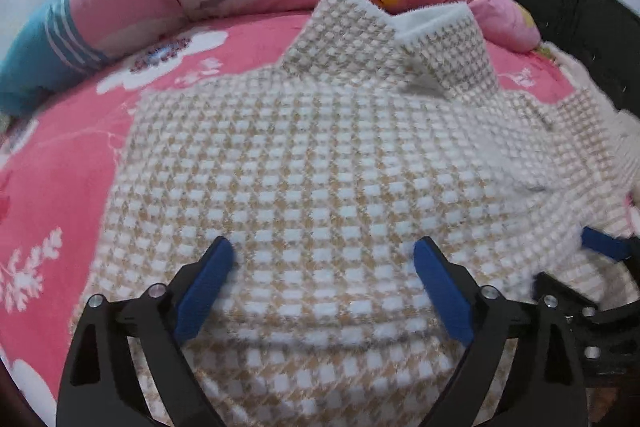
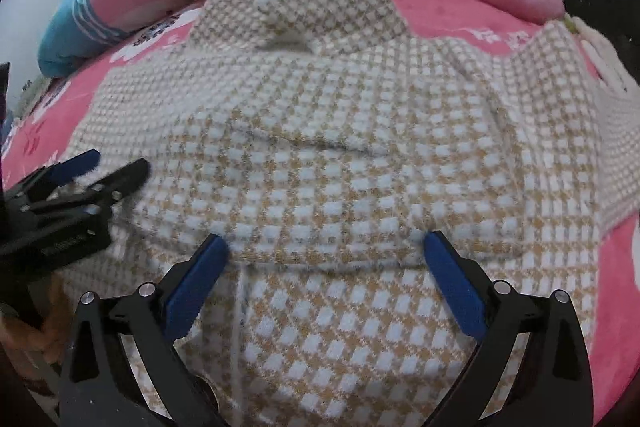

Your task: Fold large clothes

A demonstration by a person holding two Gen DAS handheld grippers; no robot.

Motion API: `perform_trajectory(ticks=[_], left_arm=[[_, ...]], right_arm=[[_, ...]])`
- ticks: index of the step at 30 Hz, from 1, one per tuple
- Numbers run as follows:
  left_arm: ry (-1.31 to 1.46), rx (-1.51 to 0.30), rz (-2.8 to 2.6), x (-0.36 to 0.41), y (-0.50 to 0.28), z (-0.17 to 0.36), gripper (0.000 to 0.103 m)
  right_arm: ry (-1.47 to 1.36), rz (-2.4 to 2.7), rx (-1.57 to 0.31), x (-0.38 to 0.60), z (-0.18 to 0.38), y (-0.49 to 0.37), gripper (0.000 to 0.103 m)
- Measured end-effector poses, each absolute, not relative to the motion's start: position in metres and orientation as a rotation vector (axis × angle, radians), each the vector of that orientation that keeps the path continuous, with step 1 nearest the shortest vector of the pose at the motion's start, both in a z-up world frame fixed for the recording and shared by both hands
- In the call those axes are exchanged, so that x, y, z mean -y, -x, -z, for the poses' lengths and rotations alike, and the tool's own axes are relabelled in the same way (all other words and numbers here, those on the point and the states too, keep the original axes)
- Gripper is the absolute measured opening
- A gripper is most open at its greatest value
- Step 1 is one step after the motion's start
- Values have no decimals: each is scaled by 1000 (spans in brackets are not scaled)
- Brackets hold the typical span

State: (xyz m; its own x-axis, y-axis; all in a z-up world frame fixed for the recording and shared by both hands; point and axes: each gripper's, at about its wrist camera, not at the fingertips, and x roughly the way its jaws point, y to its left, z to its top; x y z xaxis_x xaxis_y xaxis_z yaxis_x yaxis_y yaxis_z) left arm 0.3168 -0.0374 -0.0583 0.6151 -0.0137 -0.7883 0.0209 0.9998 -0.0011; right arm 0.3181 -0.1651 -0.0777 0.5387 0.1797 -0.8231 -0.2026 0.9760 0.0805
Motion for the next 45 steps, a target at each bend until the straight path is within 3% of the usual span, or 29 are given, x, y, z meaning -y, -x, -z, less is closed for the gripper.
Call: perform_trajectory(ticks=[10, 21, 26, 39, 45], left_arm=[[24, -919, 50, 29, -313, 53, 91], [114, -881, 38, 2, -307, 46, 91], [83, -890, 6, 6, -307, 52, 92], [76, -870, 6, 6, -306, 57, 93], [76, -870, 7, 6, -305, 58, 94]], right_arm=[[-165, -314, -954, 232, 42, -285, 95], [-436, -39, -829, 486, -34, -303, 90], [-629, 95, -817, 575, -25, -322, 75], [-827, 252, -831, 650, 28, -379, 53], [-852, 249, -800, 653, 37, -383, 27]])
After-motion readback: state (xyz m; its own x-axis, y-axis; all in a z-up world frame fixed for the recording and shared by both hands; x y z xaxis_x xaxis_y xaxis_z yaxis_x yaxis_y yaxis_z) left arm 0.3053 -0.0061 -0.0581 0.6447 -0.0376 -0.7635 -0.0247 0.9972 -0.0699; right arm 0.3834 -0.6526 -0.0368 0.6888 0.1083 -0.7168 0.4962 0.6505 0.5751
